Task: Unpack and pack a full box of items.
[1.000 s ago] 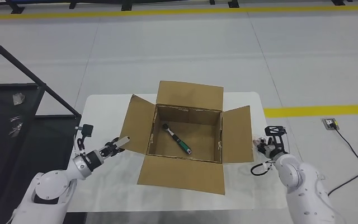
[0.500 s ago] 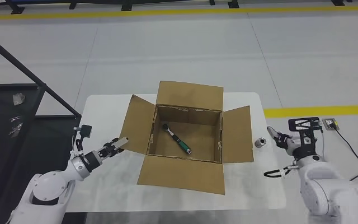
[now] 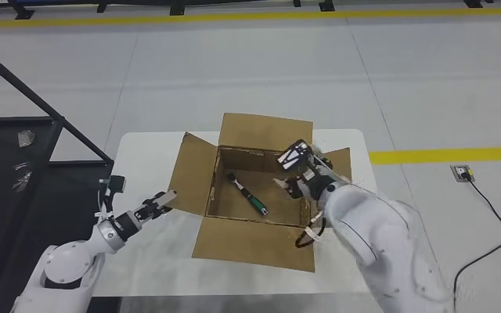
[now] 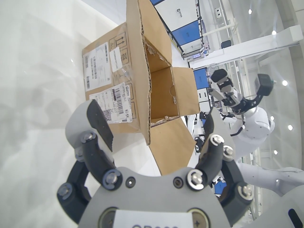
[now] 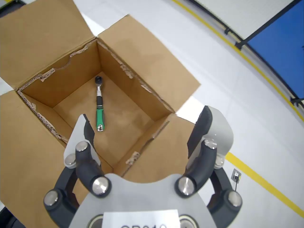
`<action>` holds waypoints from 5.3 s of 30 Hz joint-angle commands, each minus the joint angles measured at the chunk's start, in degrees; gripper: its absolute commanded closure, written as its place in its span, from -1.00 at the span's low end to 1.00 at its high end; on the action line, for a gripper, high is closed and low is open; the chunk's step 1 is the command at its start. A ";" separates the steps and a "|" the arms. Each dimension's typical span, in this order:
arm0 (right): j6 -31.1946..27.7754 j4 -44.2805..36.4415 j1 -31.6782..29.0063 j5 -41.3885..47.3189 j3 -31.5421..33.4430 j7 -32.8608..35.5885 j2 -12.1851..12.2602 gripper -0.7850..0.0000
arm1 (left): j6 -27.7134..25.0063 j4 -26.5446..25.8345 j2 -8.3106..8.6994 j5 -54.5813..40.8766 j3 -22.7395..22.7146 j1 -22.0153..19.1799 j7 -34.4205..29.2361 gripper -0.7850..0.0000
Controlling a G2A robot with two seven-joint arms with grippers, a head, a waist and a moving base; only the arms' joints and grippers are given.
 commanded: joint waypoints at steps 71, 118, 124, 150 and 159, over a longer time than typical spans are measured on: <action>-2.58 89.37 33.29 28.17 -30.35 -14.95 -26.65 -0.56 | 0.36 -5.63 1.00 4.76 -0.54 4.21 -4.47 1.00; -15.61 93.87 36.92 20.14 -32.41 2.26 -28.96 1.00 | 0.46 -4.82 1.70 3.87 -0.63 2.92 -3.70 1.00; -17.32 94.87 36.62 19.54 -32.45 2.37 -28.69 0.79 | 0.68 -4.83 1.75 3.93 -0.55 2.85 -3.48 1.00; -12.42 95.20 36.71 21.15 -30.09 -6.91 -27.85 0.04 | 0.20 -5.98 1.94 3.84 0.23 3.21 -3.34 1.00; -11.74 95.33 35.93 22.19 -29.07 -9.11 -27.17 0.15 | 0.26 -6.21 2.04 3.94 0.43 3.04 -3.71 1.00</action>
